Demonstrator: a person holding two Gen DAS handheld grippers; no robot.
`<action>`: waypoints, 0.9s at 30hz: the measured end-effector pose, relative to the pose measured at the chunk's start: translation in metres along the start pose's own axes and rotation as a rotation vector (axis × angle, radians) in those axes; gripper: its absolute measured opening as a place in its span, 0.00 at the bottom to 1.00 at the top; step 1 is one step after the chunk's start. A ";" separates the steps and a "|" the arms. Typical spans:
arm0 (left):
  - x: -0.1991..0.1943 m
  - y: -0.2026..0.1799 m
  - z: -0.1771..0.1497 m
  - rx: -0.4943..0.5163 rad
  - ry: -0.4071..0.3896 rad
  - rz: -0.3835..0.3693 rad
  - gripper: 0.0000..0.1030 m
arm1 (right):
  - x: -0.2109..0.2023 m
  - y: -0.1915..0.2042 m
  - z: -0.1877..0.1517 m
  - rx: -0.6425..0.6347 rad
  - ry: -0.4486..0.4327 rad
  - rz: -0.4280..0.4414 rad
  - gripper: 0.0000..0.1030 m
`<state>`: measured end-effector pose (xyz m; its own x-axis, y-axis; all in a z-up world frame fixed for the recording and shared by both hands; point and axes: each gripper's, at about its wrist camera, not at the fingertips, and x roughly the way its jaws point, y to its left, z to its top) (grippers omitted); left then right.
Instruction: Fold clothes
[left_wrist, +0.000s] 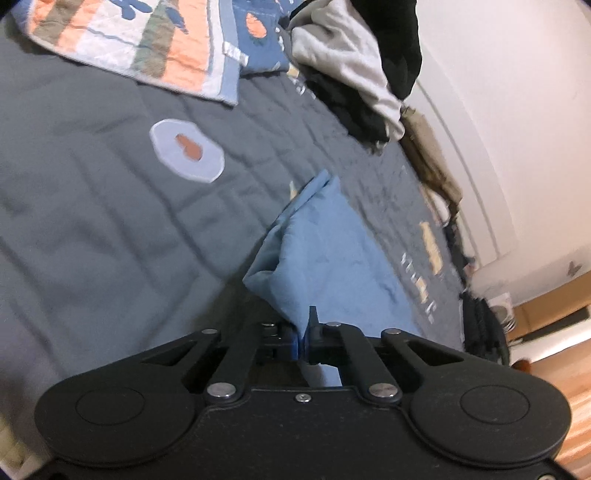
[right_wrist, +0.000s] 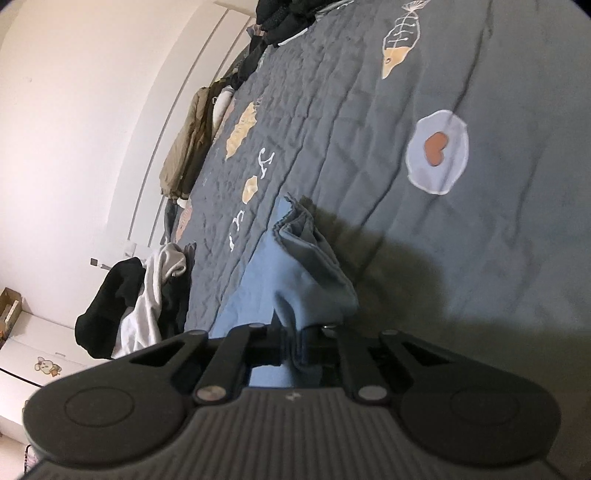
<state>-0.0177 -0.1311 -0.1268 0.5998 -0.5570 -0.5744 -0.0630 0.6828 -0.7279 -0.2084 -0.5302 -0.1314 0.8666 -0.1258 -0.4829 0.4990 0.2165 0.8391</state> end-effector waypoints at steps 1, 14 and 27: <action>-0.003 -0.001 -0.003 0.014 0.007 0.014 0.03 | -0.004 -0.001 0.001 0.002 0.004 -0.004 0.07; -0.011 0.029 0.000 -0.007 0.012 0.175 0.15 | -0.002 -0.025 0.009 -0.074 0.066 -0.232 0.23; -0.055 0.004 0.021 0.046 -0.105 -0.075 0.45 | -0.045 0.000 0.029 -0.184 -0.074 -0.176 0.41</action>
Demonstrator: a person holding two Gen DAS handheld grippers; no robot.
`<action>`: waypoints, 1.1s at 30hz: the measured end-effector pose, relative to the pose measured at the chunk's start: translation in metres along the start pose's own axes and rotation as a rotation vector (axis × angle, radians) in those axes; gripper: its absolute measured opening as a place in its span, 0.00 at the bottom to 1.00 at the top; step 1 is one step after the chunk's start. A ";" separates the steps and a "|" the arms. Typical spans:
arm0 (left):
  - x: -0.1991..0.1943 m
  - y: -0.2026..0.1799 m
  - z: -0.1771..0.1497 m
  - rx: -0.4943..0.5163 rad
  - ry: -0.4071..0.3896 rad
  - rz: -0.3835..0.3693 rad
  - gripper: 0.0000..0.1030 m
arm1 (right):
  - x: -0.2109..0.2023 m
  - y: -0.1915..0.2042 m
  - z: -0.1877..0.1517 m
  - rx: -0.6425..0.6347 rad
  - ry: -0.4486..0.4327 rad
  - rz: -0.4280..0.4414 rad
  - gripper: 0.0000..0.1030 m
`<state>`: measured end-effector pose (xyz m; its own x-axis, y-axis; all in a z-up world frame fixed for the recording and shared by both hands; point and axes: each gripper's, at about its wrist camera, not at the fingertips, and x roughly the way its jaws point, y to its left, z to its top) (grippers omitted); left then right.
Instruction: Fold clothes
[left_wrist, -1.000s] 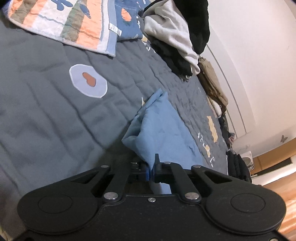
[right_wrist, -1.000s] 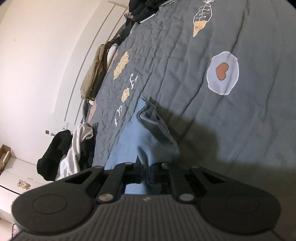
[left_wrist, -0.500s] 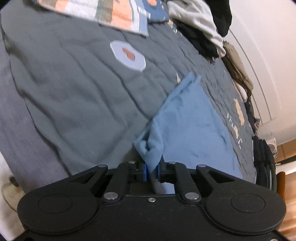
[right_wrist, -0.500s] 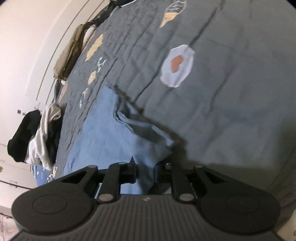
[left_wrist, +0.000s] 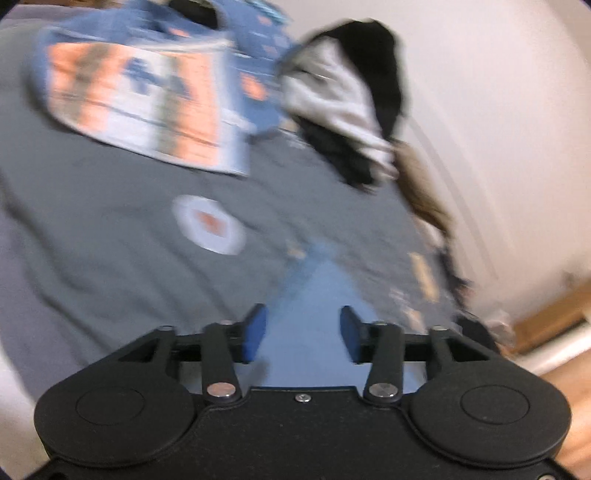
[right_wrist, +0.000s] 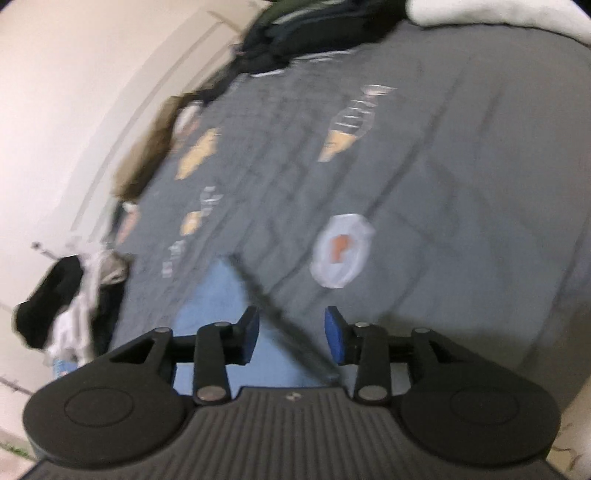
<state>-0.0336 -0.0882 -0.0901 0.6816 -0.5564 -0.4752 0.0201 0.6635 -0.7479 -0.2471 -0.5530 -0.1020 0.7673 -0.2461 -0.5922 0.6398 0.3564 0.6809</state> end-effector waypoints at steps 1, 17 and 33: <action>0.005 -0.006 -0.005 0.008 0.023 -0.040 0.45 | -0.001 0.006 -0.003 -0.022 0.006 0.035 0.45; 0.083 -0.003 -0.064 -0.118 0.273 -0.136 0.56 | 0.054 0.023 -0.064 0.011 0.222 0.186 0.59; 0.053 0.022 -0.034 -0.144 0.082 0.064 0.56 | 0.032 -0.018 -0.037 0.081 0.086 0.034 0.58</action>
<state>-0.0217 -0.1205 -0.1476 0.6163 -0.5579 -0.5558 -0.1303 0.6238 -0.7706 -0.2355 -0.5341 -0.1492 0.7845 -0.1559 -0.6002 0.6173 0.2882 0.7320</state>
